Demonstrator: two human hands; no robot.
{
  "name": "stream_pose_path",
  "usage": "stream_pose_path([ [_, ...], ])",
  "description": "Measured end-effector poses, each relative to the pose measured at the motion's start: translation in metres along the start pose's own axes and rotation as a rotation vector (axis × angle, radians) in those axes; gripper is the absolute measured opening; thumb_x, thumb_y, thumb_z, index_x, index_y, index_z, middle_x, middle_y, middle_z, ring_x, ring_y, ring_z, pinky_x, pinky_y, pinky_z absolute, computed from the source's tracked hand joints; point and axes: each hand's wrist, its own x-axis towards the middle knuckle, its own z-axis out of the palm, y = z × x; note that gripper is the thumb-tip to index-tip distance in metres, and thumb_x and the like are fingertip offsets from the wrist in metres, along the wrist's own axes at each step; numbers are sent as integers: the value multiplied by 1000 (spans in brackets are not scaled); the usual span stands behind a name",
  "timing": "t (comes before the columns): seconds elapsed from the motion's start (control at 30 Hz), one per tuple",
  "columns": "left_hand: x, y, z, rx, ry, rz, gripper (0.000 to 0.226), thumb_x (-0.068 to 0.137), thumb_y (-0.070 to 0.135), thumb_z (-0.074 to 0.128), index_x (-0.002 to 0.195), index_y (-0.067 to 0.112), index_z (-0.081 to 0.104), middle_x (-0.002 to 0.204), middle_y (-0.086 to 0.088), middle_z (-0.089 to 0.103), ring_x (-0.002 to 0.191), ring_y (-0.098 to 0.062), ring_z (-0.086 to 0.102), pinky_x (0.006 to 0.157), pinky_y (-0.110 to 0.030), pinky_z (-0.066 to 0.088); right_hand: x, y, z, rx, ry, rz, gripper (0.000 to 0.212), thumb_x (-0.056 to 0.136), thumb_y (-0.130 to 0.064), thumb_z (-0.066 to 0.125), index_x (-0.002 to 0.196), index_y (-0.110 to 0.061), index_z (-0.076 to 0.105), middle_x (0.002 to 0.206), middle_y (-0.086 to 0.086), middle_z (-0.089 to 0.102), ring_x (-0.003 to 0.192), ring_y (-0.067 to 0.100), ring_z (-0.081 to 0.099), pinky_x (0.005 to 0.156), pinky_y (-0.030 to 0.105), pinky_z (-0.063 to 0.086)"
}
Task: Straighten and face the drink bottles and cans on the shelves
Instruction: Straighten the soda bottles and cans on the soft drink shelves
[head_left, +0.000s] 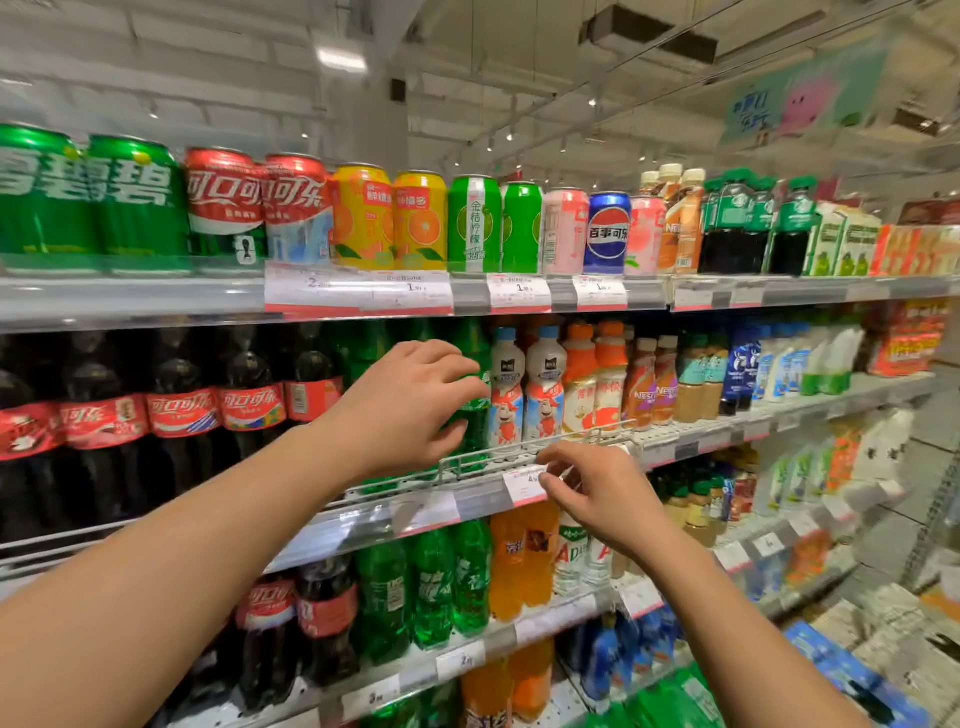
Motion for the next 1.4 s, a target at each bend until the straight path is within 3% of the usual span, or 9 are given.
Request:
stream_pose_path([
  [0.27,33,-33,2,70,34,-318,68,87,41,62,151,26,41,162,-8,32,148,-34,27,123,-56,15,46,10,-66,-31,145,-42,33,92,-49,56,116,-29,68,106,-18,69,90,-2,65,79,34,60],
  [0.53,39,-28,13,135,96,-349,75,76,53,50,145,23,51,149,-11,49,138,-36,41,117,-60,27,123,27,-111,-30,419,41,42,94,-28,65,134,-19,58,127,-1,64,109,16,63,94,40,55],
  [0.63,39,-28,17,134,123,-352,75,75,54,49,144,22,53,148,-12,51,138,-36,42,116,-61,27,165,28,-136,-95,499,93,53,95,-26,63,145,-16,47,143,2,52,119,20,59,101,39,50],
  [0.73,43,-27,20,124,143,-360,76,73,54,48,142,23,55,147,-11,52,137,-36,43,116,-62,26,206,29,-158,-233,394,173,78,97,-28,64,161,-17,21,166,3,24,147,21,35,117,41,32],
  [0.8,43,-26,22,129,132,-364,77,73,55,49,143,24,54,149,-11,50,139,-36,42,117,-62,25,228,31,-166,-309,293,229,88,96,-34,65,163,-23,9,170,2,11,148,24,35,116,45,35],
  [0.97,42,-25,24,132,126,-379,78,73,56,51,146,28,50,153,-7,46,142,-33,39,118,-60,22,262,45,-167,-374,212,287,75,88,-49,69,151,-26,36,162,10,27,129,35,54,97,52,54],
  [1.1,42,-27,26,121,132,-384,79,74,57,50,148,28,48,155,-6,43,145,-32,35,119,-60,21,260,45,-165,-408,400,244,54,78,-55,74,114,-29,44,115,4,58,92,31,63,73,45,57],
  [1.2,43,-26,29,121,132,-404,79,74,58,51,148,29,47,155,-6,42,145,-32,35,119,-60,20,254,43,-166,-438,440,224,55,76,-56,77,107,-30,40,94,0,64,90,28,57,67,41,56],
  [1.4,45,-24,29,109,133,-403,80,72,58,53,146,27,50,153,-7,45,143,-34,37,118,-60,17,231,47,-173,-226,476,158,65,73,-40,87,117,-28,41,114,4,58,102,28,57,82,44,54],
])
